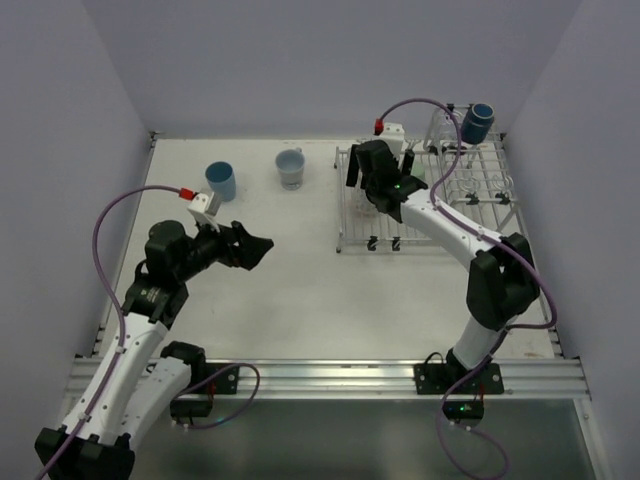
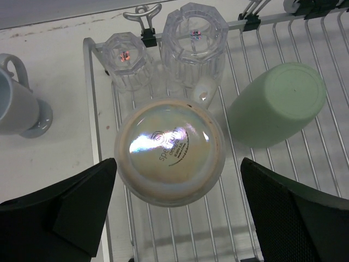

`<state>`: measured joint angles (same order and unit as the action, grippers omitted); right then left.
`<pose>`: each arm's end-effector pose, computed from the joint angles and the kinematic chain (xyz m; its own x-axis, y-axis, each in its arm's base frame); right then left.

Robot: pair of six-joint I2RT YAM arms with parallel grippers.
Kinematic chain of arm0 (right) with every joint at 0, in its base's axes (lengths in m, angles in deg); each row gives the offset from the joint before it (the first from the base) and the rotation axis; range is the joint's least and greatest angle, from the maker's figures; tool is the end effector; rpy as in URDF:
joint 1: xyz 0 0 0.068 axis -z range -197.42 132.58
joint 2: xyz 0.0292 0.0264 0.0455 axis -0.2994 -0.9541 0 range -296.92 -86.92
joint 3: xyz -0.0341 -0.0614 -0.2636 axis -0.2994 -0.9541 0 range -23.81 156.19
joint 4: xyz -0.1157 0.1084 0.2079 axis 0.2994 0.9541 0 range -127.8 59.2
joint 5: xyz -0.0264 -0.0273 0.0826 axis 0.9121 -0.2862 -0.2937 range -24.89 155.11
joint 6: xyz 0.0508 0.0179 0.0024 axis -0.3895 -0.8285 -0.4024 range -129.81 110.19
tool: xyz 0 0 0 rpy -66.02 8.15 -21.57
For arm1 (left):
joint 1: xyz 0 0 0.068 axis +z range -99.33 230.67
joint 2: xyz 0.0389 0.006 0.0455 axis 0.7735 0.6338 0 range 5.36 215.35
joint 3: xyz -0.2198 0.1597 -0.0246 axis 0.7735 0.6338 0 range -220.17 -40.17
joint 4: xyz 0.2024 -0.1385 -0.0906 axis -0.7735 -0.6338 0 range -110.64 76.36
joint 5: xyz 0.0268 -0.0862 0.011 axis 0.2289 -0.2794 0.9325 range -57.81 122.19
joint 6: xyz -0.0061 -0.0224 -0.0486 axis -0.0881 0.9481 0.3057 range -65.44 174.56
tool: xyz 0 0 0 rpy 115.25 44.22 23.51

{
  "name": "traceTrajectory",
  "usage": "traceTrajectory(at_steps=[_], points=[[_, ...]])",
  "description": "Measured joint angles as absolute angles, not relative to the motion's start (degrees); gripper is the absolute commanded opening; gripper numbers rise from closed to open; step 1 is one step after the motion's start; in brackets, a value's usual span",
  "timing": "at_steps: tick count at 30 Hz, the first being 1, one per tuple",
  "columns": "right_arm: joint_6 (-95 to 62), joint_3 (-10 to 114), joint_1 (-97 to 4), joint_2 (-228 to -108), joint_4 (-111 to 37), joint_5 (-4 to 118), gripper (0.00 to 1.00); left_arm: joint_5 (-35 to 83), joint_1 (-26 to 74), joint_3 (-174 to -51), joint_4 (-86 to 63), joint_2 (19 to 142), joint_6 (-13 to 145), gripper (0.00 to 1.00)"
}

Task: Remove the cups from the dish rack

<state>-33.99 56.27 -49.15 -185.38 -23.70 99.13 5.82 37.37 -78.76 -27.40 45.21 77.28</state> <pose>0.3485 0.1921 0.2987 -0.4308 0.1329 -0.8926 0.1557 0.9852 0.0715 0.1579 -0.0535 0.3099 -0.4734 -0.2436 -0.8465 0.4779 0.7362 -0.4792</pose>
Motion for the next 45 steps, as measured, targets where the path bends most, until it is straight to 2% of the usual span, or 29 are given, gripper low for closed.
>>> traceTrajectory(at_steps=[25,26,29,30,31,33,39,44,45], points=[[-36.66,61.43,-46.24,-193.4,-19.0,92.83,0.98,4.84,35.84,-78.76,-26.5,47.64,76.02,1.0],[-36.48,61.51,-46.11,-193.48,-19.13,92.81,0.96,4.69,35.86,-78.76,-26.5,47.92,76.02,1.0],[-35.61,61.51,-45.95,-193.48,-19.35,92.7,0.79,4.07,35.84,-78.69,-26.44,48.4,76.08,1.0],[-35.32,61.51,-45.95,-193.48,-19.41,92.68,0.63,3.81,35.84,-78.67,-26.33,48.51,76.3,1.0],[-35.13,61.51,-45.93,-193.48,-19.56,92.68,0.56,3.53,35.84,-78.61,-26.11,48.62,76.5,1.0],[-34.76,60.9,-45.91,-193.33,-20.44,92.79,0.46,2.94,35.84,-78.34,-25.41,48.82,76.78,1.0],[-33.73,51.9,-46.02,-187.76,-27.69,92.07,0.42,0.62,34.46,-76.66,-21.41,51.0,80.98,1.0],[-34.12,42.93,-46.3,-178.69,-29.79,89.44,0.43,-1.32,32.84,-75.22,-15.01,53.69,86.03,1.0],[-34.34,42.06,-46.3,-177.35,-29.84,88.98,0.43,-1.57,32.76,-74.96,-13.63,53.93,87.1,0.96]])
